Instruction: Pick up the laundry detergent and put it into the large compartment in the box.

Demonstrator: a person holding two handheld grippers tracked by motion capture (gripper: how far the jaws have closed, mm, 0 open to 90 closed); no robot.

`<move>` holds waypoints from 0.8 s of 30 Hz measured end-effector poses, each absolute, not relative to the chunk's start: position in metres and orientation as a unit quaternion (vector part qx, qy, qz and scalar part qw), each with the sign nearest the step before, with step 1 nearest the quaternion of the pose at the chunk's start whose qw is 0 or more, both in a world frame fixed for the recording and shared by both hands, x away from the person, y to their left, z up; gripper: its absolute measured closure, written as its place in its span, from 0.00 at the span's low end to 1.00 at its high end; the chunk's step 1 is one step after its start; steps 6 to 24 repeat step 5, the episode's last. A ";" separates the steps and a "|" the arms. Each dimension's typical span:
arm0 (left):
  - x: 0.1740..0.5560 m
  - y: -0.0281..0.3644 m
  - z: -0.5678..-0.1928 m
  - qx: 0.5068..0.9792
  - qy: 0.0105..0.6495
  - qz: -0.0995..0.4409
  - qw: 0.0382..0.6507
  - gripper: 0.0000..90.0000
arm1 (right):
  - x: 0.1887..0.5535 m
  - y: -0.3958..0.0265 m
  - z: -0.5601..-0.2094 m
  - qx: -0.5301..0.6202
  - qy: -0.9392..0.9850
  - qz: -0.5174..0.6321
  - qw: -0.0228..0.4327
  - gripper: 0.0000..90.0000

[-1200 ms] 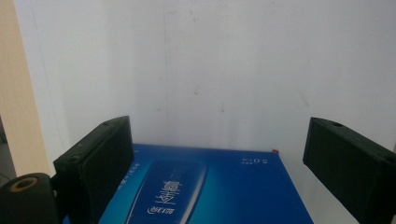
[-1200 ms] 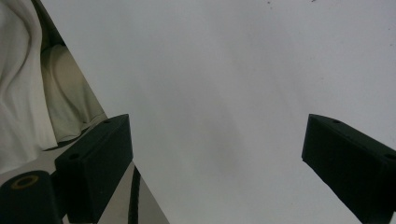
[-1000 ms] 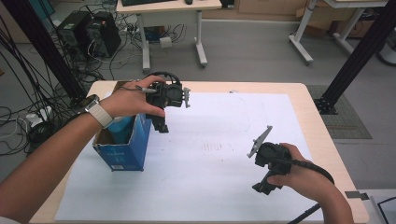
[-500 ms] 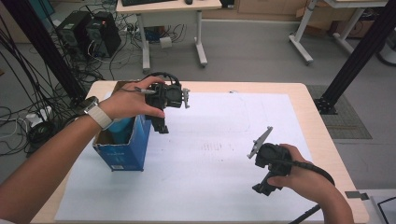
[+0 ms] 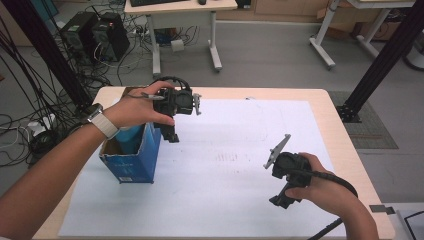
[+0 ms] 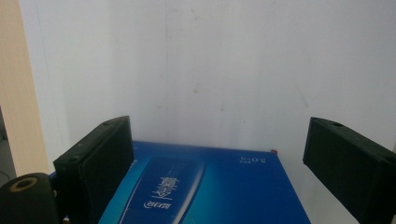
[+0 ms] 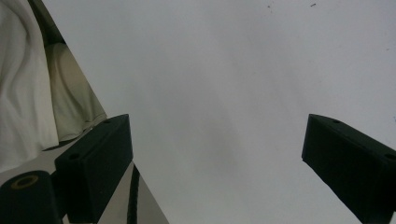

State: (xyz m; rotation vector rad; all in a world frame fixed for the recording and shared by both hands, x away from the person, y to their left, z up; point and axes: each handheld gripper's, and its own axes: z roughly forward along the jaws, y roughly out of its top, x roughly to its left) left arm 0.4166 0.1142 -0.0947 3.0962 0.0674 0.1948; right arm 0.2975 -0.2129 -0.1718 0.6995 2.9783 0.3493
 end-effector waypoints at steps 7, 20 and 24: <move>0.417 0.112 -0.096 0.998 0.022 0.060 0.013 0.10 | 0.297 -0.214 -0.173 0.224 0.967 0.116 0.031 0.10; 0.417 0.112 -0.096 0.998 0.022 0.060 0.013 0.10 | 0.297 -0.214 -0.173 0.224 0.967 0.116 0.031 0.10; 0.417 0.112 -0.096 0.998 0.022 0.060 0.013 0.10 | 0.297 -0.214 -0.173 0.224 0.967 0.116 0.031 0.10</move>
